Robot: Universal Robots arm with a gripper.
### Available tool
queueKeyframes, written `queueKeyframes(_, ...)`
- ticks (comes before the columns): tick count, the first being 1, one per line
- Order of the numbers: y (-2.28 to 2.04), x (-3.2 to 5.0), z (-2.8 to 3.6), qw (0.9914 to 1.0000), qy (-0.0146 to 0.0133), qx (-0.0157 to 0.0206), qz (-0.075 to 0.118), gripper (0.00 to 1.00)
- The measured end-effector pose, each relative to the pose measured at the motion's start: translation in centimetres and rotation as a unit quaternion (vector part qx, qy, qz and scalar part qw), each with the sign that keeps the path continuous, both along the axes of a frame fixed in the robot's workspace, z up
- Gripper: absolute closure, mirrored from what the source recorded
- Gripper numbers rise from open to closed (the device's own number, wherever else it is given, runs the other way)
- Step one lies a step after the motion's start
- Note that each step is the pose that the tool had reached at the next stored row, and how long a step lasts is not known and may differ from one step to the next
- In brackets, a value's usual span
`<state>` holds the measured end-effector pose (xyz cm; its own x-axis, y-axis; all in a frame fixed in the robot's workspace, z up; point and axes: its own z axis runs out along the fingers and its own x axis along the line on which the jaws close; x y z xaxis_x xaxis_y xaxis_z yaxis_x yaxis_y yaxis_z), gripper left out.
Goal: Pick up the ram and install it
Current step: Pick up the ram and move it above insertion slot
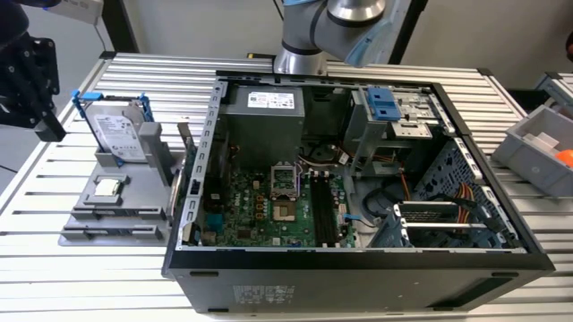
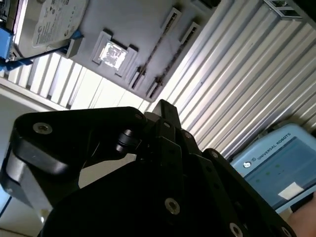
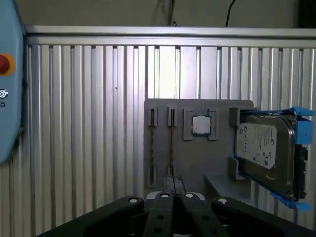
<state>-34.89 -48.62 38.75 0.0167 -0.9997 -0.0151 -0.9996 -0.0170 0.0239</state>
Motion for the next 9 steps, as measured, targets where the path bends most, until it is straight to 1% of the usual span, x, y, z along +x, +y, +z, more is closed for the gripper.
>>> queueKeyframes(2,0.00,0.00,-0.01,0.99983,0.0000,0.0000,0.019,1.00)
queueKeyframes(4,0.00,0.00,-0.02,0.99934,0.0000,0.0000,0.036,1.00)
queueKeyframes(6,0.00,0.00,-0.03,0.99857,0.0000,0.0000,0.053,1.00)
queueKeyframes(9,0.00,0.00,-0.03,0.99733,0.0000,0.0000,0.073,1.00)
